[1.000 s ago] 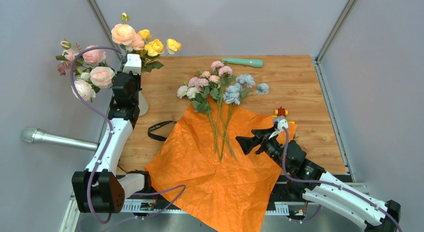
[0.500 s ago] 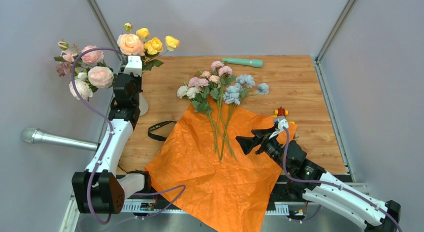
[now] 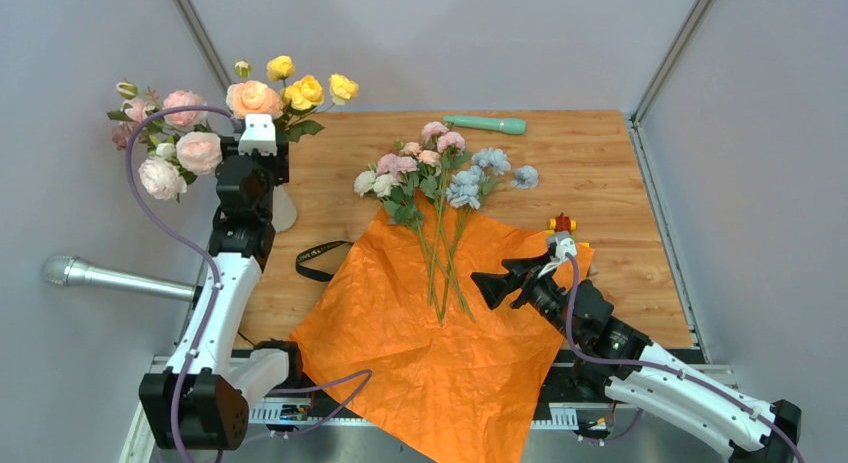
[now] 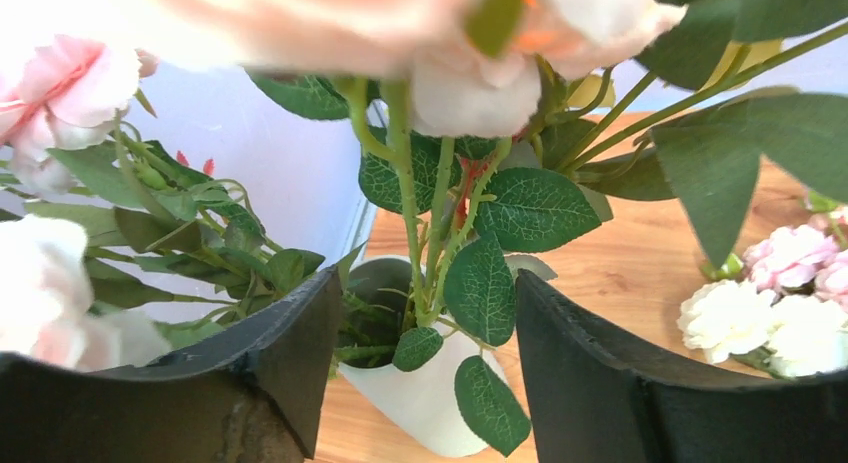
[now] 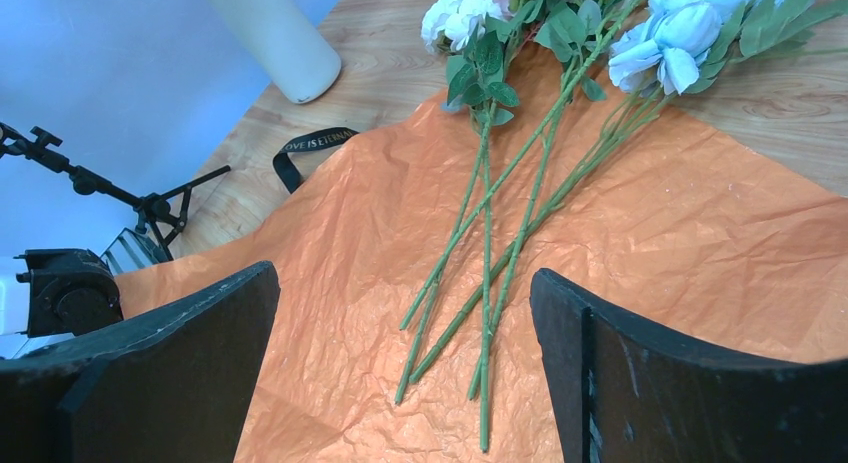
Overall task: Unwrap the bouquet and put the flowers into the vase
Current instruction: Insert the fake flower into the vase.
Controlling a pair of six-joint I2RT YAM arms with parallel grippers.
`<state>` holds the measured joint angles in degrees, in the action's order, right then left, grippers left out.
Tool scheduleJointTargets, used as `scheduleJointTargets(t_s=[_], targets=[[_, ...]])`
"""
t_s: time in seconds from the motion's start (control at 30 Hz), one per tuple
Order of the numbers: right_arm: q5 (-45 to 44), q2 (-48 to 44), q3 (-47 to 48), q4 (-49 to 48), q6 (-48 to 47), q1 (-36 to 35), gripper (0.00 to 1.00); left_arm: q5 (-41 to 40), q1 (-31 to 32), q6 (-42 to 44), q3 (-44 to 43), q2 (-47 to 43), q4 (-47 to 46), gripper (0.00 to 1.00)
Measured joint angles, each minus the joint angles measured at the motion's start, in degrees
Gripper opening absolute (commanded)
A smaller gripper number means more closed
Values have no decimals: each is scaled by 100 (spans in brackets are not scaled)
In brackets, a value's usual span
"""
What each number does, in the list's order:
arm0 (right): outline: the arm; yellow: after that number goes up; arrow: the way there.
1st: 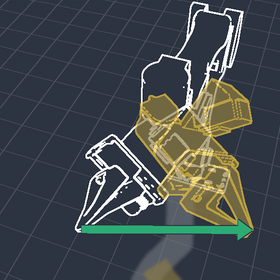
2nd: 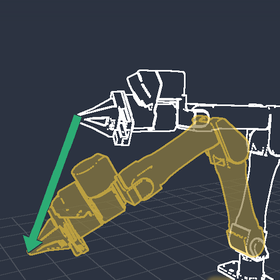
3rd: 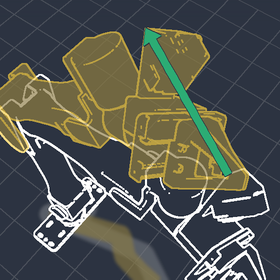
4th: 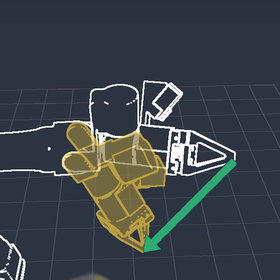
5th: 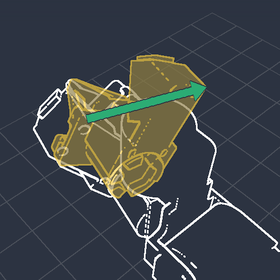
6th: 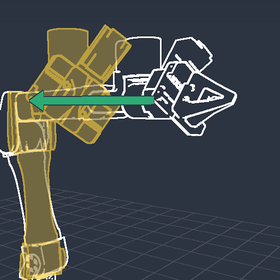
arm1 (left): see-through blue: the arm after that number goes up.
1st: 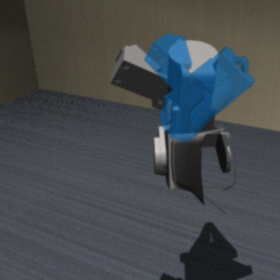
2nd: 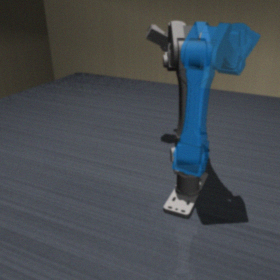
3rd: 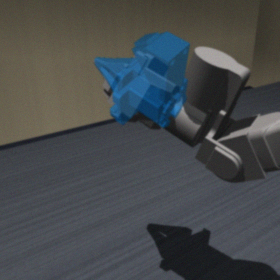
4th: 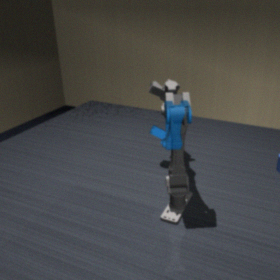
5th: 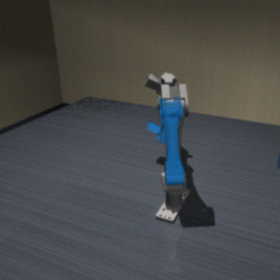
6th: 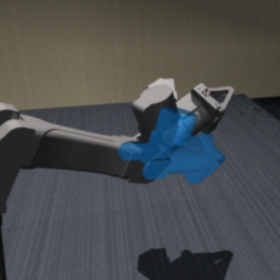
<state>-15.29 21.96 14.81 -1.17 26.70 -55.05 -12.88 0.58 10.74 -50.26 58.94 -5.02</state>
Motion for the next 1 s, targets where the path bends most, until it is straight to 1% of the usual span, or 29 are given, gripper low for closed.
scheduleJointTargets(t_s=[0.23,0.5,0.83,1.0], targets=[[26,0,0,0,9,0,98,293,2,-365,0,-339,280,89],[42,24,0,0,7,2,98,750,2,-964,-319,-485,1333,99],[90,313,72,13,4,0,98,1613,2,-1351,-372,-1121,2391,100],[79,605,284,103,9,2,95,2070,7,-1558,-326,-1397,2697,98]])
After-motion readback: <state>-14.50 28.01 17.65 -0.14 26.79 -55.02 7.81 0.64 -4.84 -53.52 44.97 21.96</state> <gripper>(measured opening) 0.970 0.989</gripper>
